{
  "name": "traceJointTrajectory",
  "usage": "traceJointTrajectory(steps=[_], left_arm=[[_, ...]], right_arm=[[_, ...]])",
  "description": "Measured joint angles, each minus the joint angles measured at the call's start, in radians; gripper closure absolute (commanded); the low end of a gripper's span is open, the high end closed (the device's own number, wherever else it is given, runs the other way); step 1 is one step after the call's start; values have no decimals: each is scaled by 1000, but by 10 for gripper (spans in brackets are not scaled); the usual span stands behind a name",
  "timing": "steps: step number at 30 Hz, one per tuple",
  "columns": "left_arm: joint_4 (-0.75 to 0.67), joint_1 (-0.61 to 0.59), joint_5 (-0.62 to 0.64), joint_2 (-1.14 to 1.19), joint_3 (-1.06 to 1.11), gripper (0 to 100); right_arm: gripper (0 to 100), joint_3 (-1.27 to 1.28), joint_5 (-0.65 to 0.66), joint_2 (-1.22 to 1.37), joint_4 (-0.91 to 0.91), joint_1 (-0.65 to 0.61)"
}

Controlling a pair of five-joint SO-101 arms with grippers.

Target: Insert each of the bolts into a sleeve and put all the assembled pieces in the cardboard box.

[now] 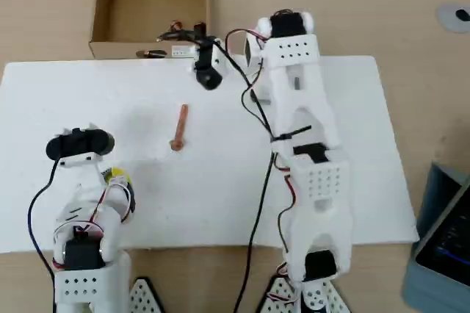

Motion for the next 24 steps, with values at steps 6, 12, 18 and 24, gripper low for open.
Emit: traceJointTrajectory(steps=[6, 12, 18, 24], left_arm=[[0, 0, 0, 0, 0, 998], [0, 0, 0, 0, 0, 998], [0, 0, 0, 0, 0, 998], [0, 0, 0, 0, 0, 998]], right_arm=[[762, 0, 21, 63, -29, 8], [763, 0, 31, 129, -92, 6], [767, 0, 34, 187, -149, 6], [892, -11, 34, 221, -160, 9]])
